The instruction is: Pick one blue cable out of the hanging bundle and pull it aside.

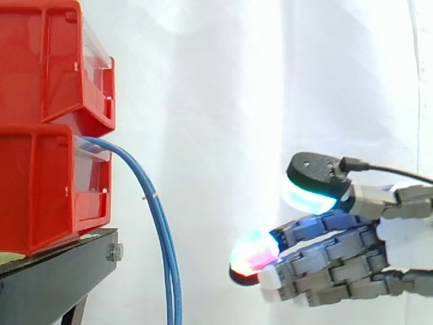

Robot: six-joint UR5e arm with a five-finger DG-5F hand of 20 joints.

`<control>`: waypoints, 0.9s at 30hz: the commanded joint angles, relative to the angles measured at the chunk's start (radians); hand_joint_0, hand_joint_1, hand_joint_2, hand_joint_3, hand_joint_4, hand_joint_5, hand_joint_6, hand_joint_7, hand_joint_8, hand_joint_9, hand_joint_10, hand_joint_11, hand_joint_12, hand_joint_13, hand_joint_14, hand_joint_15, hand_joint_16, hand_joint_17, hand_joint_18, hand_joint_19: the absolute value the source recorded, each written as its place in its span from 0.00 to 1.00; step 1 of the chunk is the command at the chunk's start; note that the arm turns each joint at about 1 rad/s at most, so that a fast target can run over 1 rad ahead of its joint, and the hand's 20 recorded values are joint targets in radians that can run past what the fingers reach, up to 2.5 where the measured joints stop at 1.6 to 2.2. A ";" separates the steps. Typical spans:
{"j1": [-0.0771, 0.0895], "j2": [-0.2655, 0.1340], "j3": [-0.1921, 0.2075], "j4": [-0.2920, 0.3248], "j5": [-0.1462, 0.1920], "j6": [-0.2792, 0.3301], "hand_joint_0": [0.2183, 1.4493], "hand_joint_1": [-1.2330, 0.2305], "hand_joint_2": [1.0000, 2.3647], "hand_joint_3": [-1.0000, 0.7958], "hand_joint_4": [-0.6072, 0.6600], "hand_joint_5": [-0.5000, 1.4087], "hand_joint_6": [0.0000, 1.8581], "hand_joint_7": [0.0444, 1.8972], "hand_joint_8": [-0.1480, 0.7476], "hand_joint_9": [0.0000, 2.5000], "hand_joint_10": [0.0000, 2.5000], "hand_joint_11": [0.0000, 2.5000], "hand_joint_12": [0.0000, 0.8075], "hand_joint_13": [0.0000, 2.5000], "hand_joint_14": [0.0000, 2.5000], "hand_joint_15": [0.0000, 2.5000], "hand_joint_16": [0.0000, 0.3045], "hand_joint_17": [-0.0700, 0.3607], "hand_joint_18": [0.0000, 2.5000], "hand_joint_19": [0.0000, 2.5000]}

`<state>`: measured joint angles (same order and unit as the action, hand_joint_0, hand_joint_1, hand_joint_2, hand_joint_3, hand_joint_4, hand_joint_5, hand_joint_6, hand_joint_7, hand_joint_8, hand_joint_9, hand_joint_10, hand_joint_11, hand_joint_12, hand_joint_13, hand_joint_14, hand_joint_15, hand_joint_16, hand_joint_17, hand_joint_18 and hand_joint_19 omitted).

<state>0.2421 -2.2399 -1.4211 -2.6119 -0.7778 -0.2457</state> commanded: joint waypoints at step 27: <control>0.011 -0.156 0.130 0.168 -0.046 -0.086 0.24 0.44 0.00 0.30 0.64 0.18 0.27 0.35 0.40 0.33 0.00 0.09 0.25 0.20 0.00 0.09 0.07 0.27 0.05 0.14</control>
<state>0.2522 -2.3956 -1.2926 -2.4722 -0.8244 -0.3073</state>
